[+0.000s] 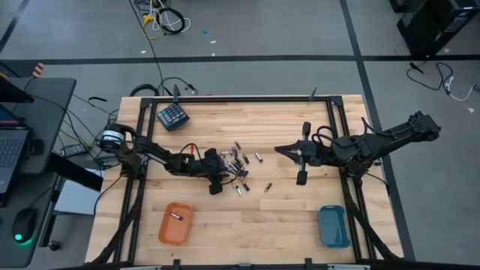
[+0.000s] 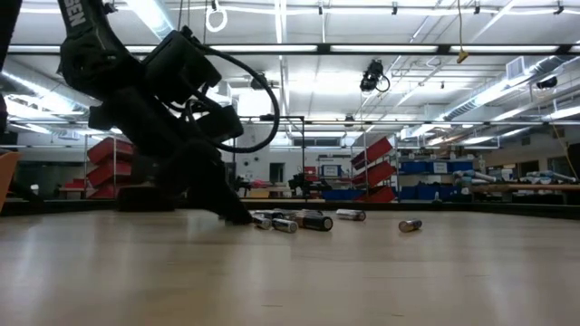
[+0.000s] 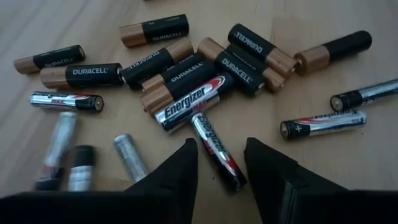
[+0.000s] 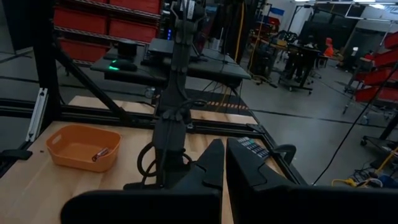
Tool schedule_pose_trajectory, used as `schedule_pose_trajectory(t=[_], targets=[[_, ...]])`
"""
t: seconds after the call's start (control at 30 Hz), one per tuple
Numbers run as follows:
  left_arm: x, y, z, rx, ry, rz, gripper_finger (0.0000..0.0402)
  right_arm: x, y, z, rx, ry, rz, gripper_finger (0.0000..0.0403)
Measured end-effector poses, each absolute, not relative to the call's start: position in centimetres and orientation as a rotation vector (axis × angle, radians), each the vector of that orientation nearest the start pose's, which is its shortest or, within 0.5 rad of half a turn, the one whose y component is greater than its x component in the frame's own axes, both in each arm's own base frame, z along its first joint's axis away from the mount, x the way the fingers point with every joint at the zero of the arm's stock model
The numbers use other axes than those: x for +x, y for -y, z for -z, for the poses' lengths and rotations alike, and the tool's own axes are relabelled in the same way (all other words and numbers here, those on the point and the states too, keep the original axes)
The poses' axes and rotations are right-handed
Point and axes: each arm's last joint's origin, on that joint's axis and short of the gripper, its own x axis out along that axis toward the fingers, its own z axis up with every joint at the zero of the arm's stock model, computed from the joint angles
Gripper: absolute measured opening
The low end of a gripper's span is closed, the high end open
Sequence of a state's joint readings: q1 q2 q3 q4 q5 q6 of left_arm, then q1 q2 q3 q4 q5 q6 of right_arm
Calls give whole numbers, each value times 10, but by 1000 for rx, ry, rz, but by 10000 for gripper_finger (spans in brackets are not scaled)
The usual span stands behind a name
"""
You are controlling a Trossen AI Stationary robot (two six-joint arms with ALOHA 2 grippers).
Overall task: Sort batteries
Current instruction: Put the silver battery into the orange bin
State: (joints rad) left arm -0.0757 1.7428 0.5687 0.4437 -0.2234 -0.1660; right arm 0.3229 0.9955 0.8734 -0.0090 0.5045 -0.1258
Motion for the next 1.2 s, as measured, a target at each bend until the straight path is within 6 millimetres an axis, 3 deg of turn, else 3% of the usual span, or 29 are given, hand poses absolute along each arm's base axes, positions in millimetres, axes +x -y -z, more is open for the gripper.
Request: schedule_pose_trajectory(t=[0.13, 0.33, 0.6, 0.83, 0.97, 1.2], targets=[[286, 15, -97, -49, -711, -201, 109, 212, -56, -342, -179, -134, 173, 7], [285, 15, -95, -44, -734, -214, 16, 212, -56, -342, -181, -137, 173, 7], [283, 21, -106, -56, -705, -142, 12, 212, -56, -342, -181, -139, 173, 7], [273, 25, -145, -71, -624, -93, 11, 212, -56, -342, -181, -139, 173, 7], [263, 35, -178, -105, -524, 41, 10, 212, -56, -342, -181, -141, 173, 7], [209, 58, -221, -117, -562, 228, 10, 212, -56, -341, -182, -144, 173, 7]])
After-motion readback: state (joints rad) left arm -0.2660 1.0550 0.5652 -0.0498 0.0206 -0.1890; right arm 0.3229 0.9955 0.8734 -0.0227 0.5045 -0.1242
